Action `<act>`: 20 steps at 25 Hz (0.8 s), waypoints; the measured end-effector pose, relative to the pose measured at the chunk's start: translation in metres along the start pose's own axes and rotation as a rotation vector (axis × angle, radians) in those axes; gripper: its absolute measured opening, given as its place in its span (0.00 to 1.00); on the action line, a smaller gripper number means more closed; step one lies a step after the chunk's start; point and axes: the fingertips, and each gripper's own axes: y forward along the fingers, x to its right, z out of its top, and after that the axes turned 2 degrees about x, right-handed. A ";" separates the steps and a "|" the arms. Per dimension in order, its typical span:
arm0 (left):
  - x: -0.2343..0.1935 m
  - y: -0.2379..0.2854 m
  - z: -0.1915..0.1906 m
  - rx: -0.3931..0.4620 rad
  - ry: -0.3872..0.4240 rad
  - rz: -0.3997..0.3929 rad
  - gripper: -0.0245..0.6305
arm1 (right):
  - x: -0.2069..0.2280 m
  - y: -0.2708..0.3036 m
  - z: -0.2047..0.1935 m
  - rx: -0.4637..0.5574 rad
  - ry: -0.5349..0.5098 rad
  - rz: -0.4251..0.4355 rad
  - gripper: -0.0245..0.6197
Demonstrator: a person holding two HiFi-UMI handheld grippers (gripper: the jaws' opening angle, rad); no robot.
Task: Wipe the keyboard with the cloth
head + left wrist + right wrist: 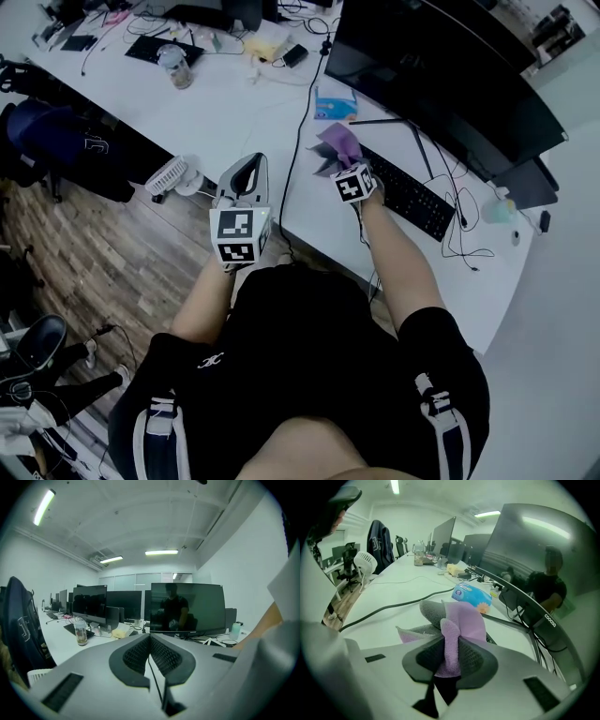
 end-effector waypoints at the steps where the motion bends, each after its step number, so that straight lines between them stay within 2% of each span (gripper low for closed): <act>1: 0.003 0.001 0.001 0.001 0.004 -0.009 0.06 | 0.002 -0.003 -0.003 0.002 0.006 -0.002 0.18; 20: 0.098 0.032 0.004 0.002 0.012 -0.199 0.06 | 0.050 -0.058 -0.090 -0.015 0.151 -0.098 0.18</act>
